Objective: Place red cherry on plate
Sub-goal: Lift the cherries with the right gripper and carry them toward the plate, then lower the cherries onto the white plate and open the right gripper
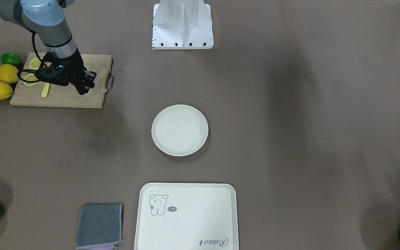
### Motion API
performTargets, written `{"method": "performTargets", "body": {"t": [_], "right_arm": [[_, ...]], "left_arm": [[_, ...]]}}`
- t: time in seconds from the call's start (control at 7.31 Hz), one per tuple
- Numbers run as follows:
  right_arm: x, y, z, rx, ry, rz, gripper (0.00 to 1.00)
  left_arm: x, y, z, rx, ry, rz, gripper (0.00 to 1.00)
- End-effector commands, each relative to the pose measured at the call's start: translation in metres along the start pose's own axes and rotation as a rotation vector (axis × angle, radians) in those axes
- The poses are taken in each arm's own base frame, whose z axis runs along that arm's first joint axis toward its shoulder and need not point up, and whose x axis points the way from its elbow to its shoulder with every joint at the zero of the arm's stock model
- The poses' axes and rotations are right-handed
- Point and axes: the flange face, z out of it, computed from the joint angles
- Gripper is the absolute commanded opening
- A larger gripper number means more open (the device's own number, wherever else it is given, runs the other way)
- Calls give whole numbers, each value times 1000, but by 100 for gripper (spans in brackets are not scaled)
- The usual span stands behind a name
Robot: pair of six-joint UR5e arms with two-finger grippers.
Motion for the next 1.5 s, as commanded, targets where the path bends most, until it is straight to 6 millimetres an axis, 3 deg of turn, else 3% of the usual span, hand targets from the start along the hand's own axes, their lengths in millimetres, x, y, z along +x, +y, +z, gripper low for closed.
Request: {"method": "performTargets", "body": {"t": [0.0, 0.14, 0.27, 0.41, 0.55, 0.68, 0.82, 0.96, 1.37], "right_arm": [[-82, -27, -98, -17, -76, 14, 0], [-119, -36, -129, -20, -108, 18, 0], [-160, -45, -139, -19, -113, 21, 0], [-215, -57, -139, -22, -103, 29, 0], [-242, -52, -123, -31, -77, 18, 0], [-254, -52, -97, -7, -62, 1, 0], [-271, -59, -53, 23, -89, 1, 0], [-280, -68, -12, 58, -100, 2, 0], [-288, -42, 42, 121, -40, -34, 0]], "left_arm": [[0, -2, 1, -2, 0, 0, 98], [1, -2, 0, 1, 5, -1, 98], [0, -1, 1, -2, 8, -4, 98], [-1, 0, 2, -4, 9, -6, 98], [-2, 2, 4, -10, 10, -8, 98], [-3, 3, 4, -10, 9, -8, 98], [-2, 2, 4, -9, 11, -5, 98], [-2, 5, 5, -11, 11, -4, 98], [-6, 14, 8, -22, 11, -15, 98]]}}
